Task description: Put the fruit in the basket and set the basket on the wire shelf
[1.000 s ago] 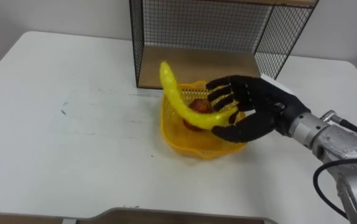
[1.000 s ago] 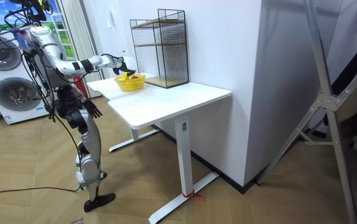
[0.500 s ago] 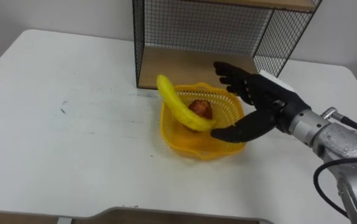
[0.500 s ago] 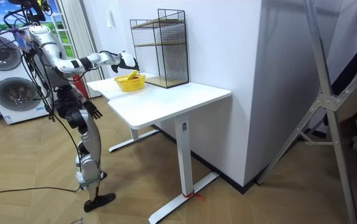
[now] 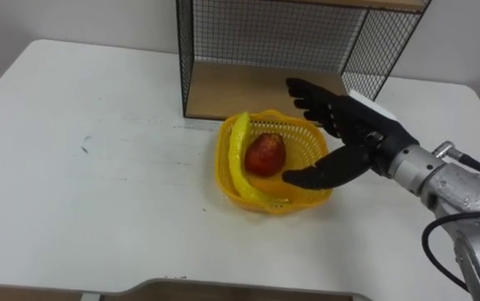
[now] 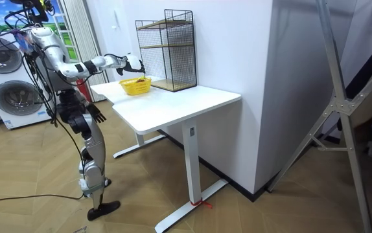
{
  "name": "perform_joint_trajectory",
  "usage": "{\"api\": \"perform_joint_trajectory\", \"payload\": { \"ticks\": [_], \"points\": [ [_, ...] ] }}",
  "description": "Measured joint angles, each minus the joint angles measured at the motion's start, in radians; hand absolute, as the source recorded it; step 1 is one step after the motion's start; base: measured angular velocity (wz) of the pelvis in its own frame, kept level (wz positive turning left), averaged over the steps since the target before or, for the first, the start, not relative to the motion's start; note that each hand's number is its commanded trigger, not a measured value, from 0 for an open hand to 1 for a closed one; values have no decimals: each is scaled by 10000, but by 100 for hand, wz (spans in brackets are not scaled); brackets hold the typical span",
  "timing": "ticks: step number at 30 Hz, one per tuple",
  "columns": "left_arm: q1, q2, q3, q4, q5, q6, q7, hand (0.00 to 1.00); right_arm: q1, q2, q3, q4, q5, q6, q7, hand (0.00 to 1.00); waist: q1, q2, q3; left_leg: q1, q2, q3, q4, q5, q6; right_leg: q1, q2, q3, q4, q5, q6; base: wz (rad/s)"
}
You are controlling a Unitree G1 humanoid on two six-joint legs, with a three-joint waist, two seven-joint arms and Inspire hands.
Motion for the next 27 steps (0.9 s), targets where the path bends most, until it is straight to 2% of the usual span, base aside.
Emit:
{"api": "perform_joint_trajectory", "payload": {
  "ticks": [3, 10, 11, 12, 14, 16, 19, 21, 22, 24, 27],
  "points": [
    [110, 0, 2, 14, -88, -106, 6, 0, 16, 4, -137, 0, 43, -1, -176, 0, -14, 70, -3, 19, 0, -4, 2, 3, 1, 13, 0, 5, -3, 0, 0, 0],
    [431, 11, 93, 225, -800, -177, 68, 0, 376, 20, -716, -6, 1616, -43, -1011, 0, -47, 1, 9, 190, -13, -63, -3, -1, 0, 343, 0, -42, -178, 2, 3, 2],
    [511, 9, 168, 235, -979, -177, 69, 0, 473, 23, -796, -6, 1858, -46, -1243, 0, -35, 45, 35, 184, -12, -100, 5, -2, -2, 351, 5, -73, -173, 2, 2, 6],
    [547, 16, 204, 357, -1309, -197, 79, 0, 578, 52, -860, -5, 2085, -43, -1511, 0, -26, 10, 10, 184, -12, -120, 0, -2, -3, 355, 1, -114, -169, 2, 2, 6],
    [667, 6, 374, 622, -1953, -291, 145, 0, 653, 117, -937, -6, 2461, -40, -1929, 0, -47, 55, 25, 179, -14, -128, -16, -3, -3, 356, -3, -136, -171, 2, 2, 0],
    [806, 2, 780, 909, -2633, -330, 421, 0, 890, 116, -1156, -4, 3025, -41, -2398, 0, -34, 57, 28, 205, -15, -135, -73, -2, -4, 398, 6, -127, -183, 2, 2, 0],
    [1402, -16, 1812, 1221, -3514, -359, 1232, 0, 1216, 122, -1513, -20, 3148, -38, -3177, 0, 61, 103, 28, 300, -14, -73, -78, -2, -3, 426, 2, -79, -183, 2, 3, -6],
    [1918, -50, 2913, 1223, -4352, -412, 1976, 0, 1546, 122, -1969, -47, 3614, -41, -3674, 0, 115, 169, -19, 371, -14, -17, -174, -1, -2, 424, 0, -47, -178, 2, 3, -6],
    [2004, -49, 3151, 1218, -4533, -431, 2212, 0, 1628, 122, -2069, -47, 3679, -45, -3833, 0, 107, 185, -32, 376, -14, -14, -171, -1, -1, 422, 1, -39, -177, 2, 3, -3],
    [2268, -46, 3754, 1110, -4909, -436, 2983, 0, 1822, 133, -2302, -45, 3800, -45, -4335, 0, 140, 251, -57, 370, -14, -22, -168, -1, -1, 430, -4, -49, -179, 2, 3, 2],
    [2566, -51, 4542, 116, -5188, -438, 4198, 0, 2160, 175, -2458, -40, 3822, -51, -5078, 0, 157, 403, -39, 358, -23, -167, -155, -1, -1, 511, -14, -179, -181, 2, 3, 13]
  ]
}}
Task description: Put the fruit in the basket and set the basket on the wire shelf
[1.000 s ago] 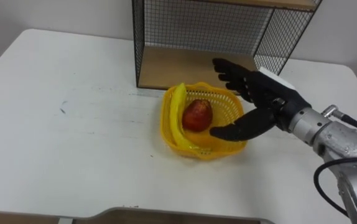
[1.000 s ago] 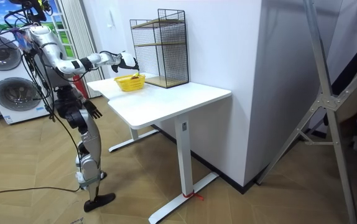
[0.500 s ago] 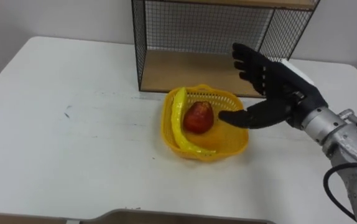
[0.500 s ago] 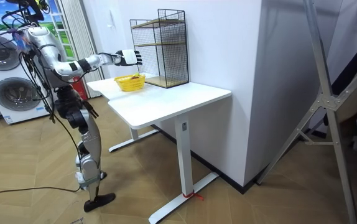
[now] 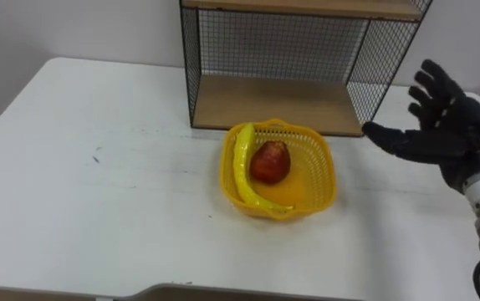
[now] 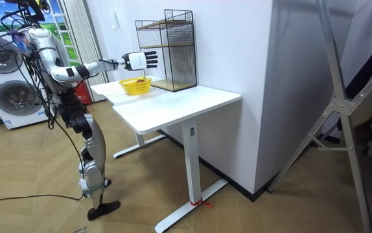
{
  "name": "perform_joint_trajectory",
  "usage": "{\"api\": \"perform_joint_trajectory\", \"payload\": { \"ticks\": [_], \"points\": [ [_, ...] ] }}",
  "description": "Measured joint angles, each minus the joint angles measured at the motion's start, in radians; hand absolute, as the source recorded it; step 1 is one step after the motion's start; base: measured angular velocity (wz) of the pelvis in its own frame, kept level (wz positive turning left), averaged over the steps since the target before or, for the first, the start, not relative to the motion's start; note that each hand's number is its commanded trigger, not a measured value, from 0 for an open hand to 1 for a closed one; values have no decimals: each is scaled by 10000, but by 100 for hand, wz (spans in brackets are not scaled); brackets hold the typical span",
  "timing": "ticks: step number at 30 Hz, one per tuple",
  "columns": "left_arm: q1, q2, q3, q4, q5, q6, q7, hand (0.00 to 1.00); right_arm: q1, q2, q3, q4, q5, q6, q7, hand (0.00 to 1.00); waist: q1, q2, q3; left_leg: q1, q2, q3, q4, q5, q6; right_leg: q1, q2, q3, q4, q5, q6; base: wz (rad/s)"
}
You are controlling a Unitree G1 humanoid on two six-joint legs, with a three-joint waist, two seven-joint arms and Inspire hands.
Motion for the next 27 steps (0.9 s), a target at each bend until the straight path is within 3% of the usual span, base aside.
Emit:
{"api": "perform_joint_trajectory", "payload": {
  "ticks": [3, 6, 8, 11, 14, 18, 19, 21, 24, 27],
  "points": [
    [-191, 112, 1192, -2472, -133, -13, 1490, 0, 280, 22, -331, -82, -25, -4, -992, 0, 249, 204, -15, -172, -25, -191, 128, 3, -12, -49, -5, -97, -93, -21, 7, 15],
    [-343, 388, 1677, -4152, -276, -150, 2581, 0, 671, 21, -820, -424, 142, -98, -1598, 0, 376, 385, -65, -256, -66, -265, 163, 28, -13, -49, -18, -101, -167, -21, 6, 9],
    [-446, 545, 2296, -5635, -245, -439, 3592, 0, 896, 36, -1332, -426, 186, -315, -2277, 0, 455, 502, -111, -256, -114, -263, 161, 45, 17, -99, -59, -121, -164, -25, 26, 0],
    [-258, 532, 2641, -7313, -181, -898, 4754, 0, 1429, 234, -1716, -424, 128, -750, -2821, 0, 432, 497, -85, -141, -159, -253, 73, 61, 43, -81, -98, -99, -156, -26, 62, -2],
    [-321, 265, 2467, -8106, -17, -1511, 5846, 0, 1532, 621, -1704, -33, -3, -1227, -2984, 0, 369, 531, -57, -52, -158, -196, -35, 63, 47, -76, -96, -38, -149, -43, 82, -5],
    [-649, -254, 1706, -8856, 891, -1615, 6591, 0, 1616, 1075, -1424, 177, -18, -1328, -2955, 0, 318, 451, -14, -121, -154, -208, 5, 62, 44, -137, -90, -25, -150, -60, 81, 0],
    [-688, -258, 1583, -9051, 939, -1615, 6606, 0, 1613, 1075, -1340, 178, -27, -1330, -2906, 0, 280, 431, -20, -160, -155, -228, 12, 62, 44, -164, -90, -40, -152, -60, 81, 6],
    [-784, -254, 1189, -9851, 1294, -1641, 6564, 0, 1610, 1075, -1131, 161, -36, -1338, -2699, 0, 174, 258, 59, -214, -159, -256, 83, 51, 49, -166, -92, -72, -153, -59, 81, 5],
    [-768, -259, 806, -10342, 1460, -1686, 6391, 0, 1617, 1082, -994, 154, -25, -1455, -2584, 0, 154, 244, 65, -192, -163, -241, 71, 32, 65, -152, -98, -53, -153, -58, 84, 0],
    [-780, -277, 1, -11305, 1361, -1776, 5774, 0, 1614, 1217, -890, 156, -132, -1719, -2310, 0, 82, 264, 64, -210, -164, -263, 86, 29, 69, -80, -96, -84, -150, -51, 86, 2]
  ]
}}
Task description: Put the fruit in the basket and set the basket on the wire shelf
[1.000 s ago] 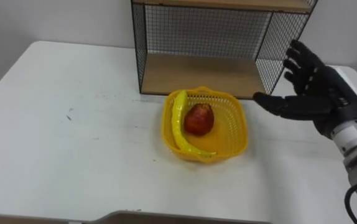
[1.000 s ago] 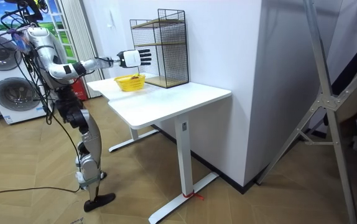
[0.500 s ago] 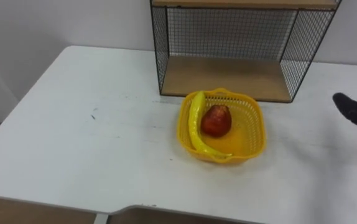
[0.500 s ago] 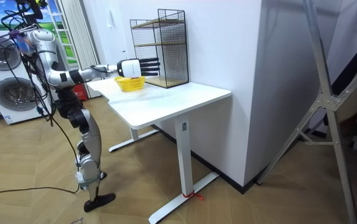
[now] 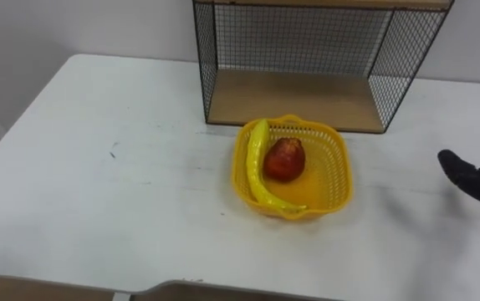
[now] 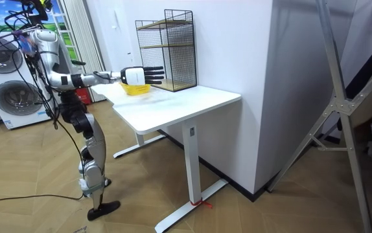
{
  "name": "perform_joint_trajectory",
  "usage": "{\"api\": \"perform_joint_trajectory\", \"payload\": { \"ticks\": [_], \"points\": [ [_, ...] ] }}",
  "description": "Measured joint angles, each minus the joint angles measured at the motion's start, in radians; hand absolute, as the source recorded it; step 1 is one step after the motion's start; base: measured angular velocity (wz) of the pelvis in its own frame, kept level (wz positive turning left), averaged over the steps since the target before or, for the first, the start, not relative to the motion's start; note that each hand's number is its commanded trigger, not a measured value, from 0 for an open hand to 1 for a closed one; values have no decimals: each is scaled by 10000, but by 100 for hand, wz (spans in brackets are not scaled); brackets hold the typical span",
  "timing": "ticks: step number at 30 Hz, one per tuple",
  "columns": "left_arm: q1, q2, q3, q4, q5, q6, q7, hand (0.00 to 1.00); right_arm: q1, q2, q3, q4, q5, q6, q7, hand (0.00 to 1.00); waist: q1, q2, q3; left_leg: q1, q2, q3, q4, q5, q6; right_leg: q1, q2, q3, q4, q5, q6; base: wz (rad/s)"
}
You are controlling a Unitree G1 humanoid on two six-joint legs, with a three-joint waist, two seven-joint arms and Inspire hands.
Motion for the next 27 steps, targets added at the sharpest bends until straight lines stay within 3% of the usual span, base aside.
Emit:
{"api": "perform_joint_trajectory", "payload": {
  "ticks": [3, 5, 8, 14, 17, 21, 27],
  "points": [
    [-3, -29, -1060, -530, -243, -294, -685, 0, 0, 129, 401, -1, -7, -119, 356, 0, -82, 104, 9, 71, -3, 10, -4, 1, 1, 71, -8, 2, 7, 7, 6, 0],
    [-2, -58, -1524, -538, -511, -305, -1282, 0, -4, 219, 718, -1, -3, -120, 644, 0, -168, 232, -1, 69, 1, 26, -5, 4, 2, 60, -8, 9, 17, 7, 5, 0],
    [-27, -167, -2232, -535, -826, -308, -2234, 0, -2, 253, 1188, 64, -20, -120, 1066, 0, -250, 236, 0, 74, 6, 46, -11, 8, 1, 25, -9, 31, 55, 6, 4, -4],
    [-235, -212, -3685, -411, -2886, -467, -4187, 0, -136, 283, 2029, 378, 632, -141, 1552, 0, -260, -71, 171, 184, 11, 212, -24, 8, 3, -17, 7, 259, 31, 5, 7, -9],
    [-234, -211, -4344, -59, -3859, -459, -5079, 0, -139, 300, 2361, 383, 1202, -143, 1861, 0, -262, -243, 154, 163, 12, 264, -23, 4, 6, -31, 9, 289, -1, 22, 20, -4],
    [-294, -248, -4617, 522, -4407, -445, -5905, 0, -304, 567, 2427, 494, 1374, -191, 2192, 0, -299, -184, 174, 139, 20, 287, -16, 2, 9, -30, 11, 308, 20, 51, 19, -2],
    [-562, -564, -4745, 1389, -4706, -447, -6973, 0, -517, 730, 2733, 849, 1926, -233, 2645, 0, -436, 121, 140, 211, 42, 396, -112, 4, 8, -84, 12, 296, 7, 52, 19, -2]
  ]
}}
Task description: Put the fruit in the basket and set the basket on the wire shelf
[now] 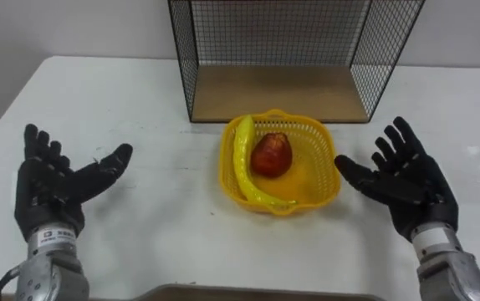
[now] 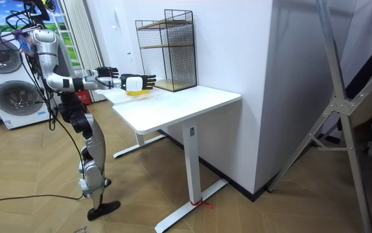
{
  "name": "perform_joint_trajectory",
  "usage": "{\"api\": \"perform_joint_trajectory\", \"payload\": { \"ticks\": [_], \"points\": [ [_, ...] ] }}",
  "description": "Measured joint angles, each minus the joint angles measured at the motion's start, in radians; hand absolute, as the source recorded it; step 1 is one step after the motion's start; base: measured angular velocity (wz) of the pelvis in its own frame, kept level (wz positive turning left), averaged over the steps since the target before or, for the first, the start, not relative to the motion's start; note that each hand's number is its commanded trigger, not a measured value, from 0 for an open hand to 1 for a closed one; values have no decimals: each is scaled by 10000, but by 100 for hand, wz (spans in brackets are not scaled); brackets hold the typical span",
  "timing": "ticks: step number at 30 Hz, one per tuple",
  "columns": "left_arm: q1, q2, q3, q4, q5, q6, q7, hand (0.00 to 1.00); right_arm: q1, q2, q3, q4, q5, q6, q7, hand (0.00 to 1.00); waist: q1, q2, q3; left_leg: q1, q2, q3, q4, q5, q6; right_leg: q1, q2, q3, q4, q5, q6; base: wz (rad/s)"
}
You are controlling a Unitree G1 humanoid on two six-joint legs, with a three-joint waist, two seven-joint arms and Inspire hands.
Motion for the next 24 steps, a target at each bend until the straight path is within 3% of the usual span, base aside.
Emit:
{"api": "perform_joint_trajectory", "payload": {
  "ticks": [6, 13, 24],
  "points": [
    [-65, -214, -38, 550, -85, 101, -799, 0, -61, 283, -27, 506, 1367, -7, 163, 0, -84, -146, 6, -27, 0, 25, 1, 1, 1, 22, 1, 37, 21, 2, -2, -1],
    [-100, -257, -139, 720, -79, 327, -1076, 0, -125, 332, 58, 1036, 1411, -104, 207, 0, -140, -250, -48, 11, 1, 32, 19, 1, 1, 65, 1, 50, 31, 4, -2, 0],
    [-260, -302, -672, 1179, -75, 489, -1438, 0, -239, 383, 667, 1375, 1433, -104, 310, 0, -143, -327, -3, -7, 11, 70, 29, 3, 5, -24, 0, 72, 161, 2, -1, 0]
  ]
}}
